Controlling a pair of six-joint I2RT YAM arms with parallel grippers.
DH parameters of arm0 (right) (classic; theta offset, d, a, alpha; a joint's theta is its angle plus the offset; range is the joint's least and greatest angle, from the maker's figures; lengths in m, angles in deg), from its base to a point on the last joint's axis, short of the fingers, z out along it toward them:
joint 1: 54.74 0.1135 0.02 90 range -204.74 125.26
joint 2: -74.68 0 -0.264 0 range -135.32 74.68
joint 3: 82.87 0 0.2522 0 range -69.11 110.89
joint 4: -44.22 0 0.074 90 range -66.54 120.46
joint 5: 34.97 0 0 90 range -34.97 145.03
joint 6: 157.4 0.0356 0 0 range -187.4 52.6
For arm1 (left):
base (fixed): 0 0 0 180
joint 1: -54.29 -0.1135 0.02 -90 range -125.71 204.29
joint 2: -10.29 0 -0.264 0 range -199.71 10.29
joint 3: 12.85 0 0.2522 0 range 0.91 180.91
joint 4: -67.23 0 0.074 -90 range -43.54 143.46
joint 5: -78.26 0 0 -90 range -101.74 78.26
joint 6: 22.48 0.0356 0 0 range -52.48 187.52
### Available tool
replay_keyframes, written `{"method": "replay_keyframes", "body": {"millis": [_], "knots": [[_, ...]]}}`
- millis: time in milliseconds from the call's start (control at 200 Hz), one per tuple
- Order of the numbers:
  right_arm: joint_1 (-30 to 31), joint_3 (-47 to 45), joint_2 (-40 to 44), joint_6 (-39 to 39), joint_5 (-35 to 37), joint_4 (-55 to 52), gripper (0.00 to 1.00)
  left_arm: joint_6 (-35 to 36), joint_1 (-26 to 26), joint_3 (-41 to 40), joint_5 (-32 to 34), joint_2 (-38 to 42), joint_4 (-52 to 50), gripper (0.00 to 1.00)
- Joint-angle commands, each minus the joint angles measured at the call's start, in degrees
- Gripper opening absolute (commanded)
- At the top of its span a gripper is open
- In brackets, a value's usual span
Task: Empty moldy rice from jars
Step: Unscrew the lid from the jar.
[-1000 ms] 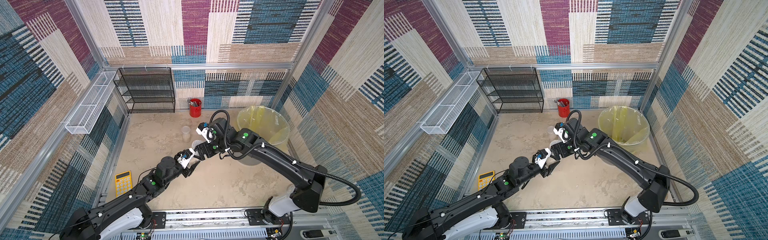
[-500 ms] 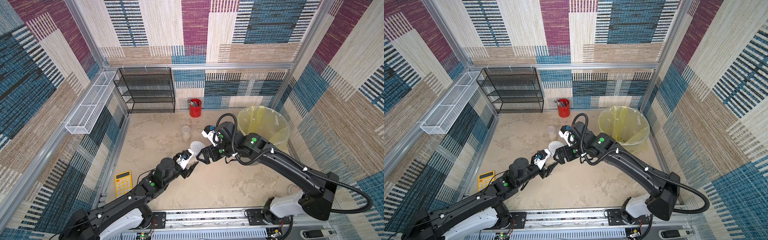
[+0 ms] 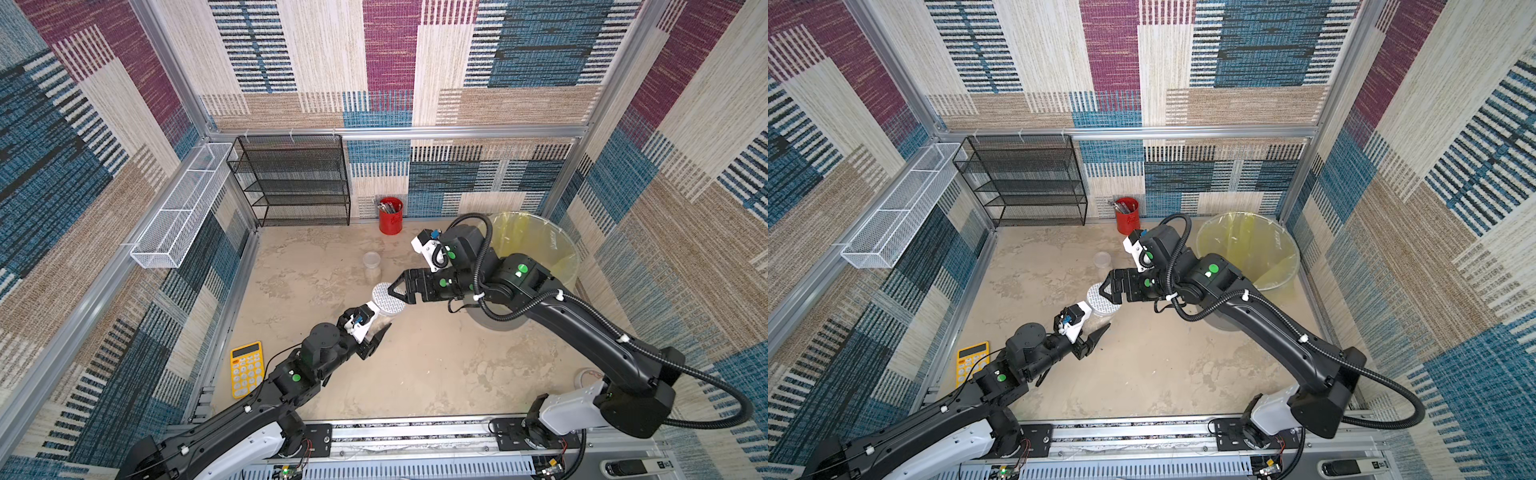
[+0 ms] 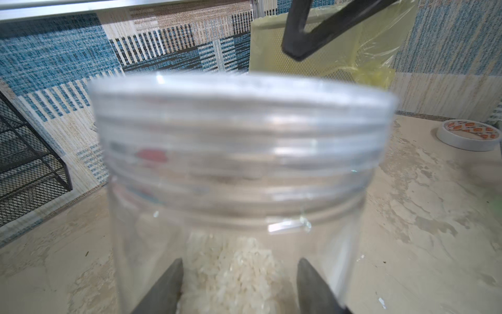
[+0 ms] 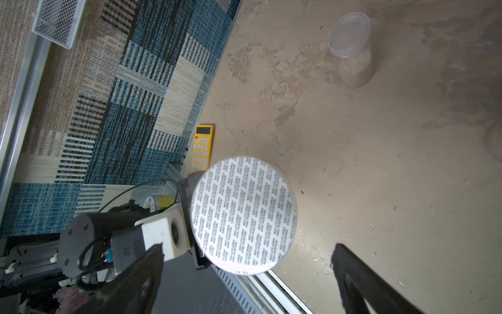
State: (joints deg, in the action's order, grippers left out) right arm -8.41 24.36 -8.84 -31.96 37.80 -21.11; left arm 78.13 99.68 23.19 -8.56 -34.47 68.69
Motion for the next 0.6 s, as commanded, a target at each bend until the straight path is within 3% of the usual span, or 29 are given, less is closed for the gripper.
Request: {"method": "replay_keyframes", "body": {"millis": [0, 180, 596], "knots": [[-1.29, 3.66, -2.72, 5.86, -3.15, -3.58, 0.98, 3.86, 0.05, 0.09, 2.66, 0.08, 2.45, 0.36], [-2.49, 11.58, -7.86, 6.72, -2.69, -9.52, 0.98, 5.78, 0.05, -0.66, 3.76, -2.7, 6.61, 0.36], [-2.65, 10.7, -13.24, 5.99, -6.17, -11.94, 1.0, 7.06, 0.05, -1.04, 3.99, -7.21, 11.12, 0.36]]}}
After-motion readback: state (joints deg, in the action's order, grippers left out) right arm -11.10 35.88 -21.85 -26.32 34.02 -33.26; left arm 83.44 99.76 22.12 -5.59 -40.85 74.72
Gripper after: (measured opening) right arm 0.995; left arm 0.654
